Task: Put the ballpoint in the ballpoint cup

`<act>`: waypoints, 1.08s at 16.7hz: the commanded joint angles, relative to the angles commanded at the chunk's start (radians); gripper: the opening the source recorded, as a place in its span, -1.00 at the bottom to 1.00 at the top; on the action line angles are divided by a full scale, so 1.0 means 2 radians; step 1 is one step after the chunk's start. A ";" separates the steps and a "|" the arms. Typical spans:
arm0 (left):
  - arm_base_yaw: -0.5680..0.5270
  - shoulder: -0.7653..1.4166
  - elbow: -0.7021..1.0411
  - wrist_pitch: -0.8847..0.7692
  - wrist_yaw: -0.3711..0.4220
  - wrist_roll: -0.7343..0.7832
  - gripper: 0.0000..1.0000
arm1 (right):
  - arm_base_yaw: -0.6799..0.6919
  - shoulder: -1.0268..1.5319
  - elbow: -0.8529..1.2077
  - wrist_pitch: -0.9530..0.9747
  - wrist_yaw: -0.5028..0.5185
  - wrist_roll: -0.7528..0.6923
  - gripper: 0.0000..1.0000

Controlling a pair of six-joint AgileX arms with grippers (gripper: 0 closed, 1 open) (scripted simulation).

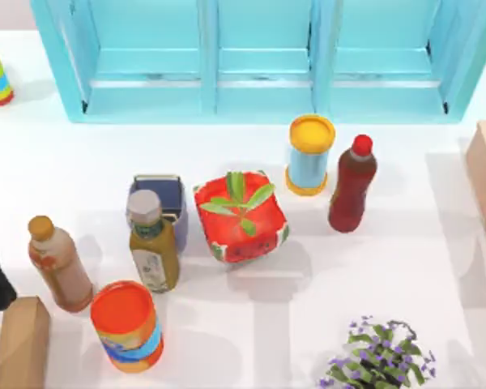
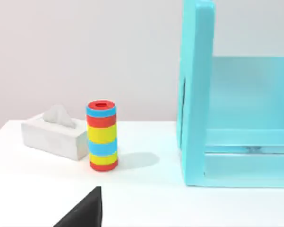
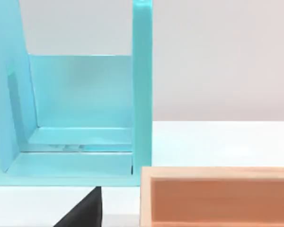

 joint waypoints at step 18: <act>0.272 0.619 0.401 -0.246 0.217 -0.057 1.00 | 0.000 0.000 0.000 0.000 0.000 0.000 1.00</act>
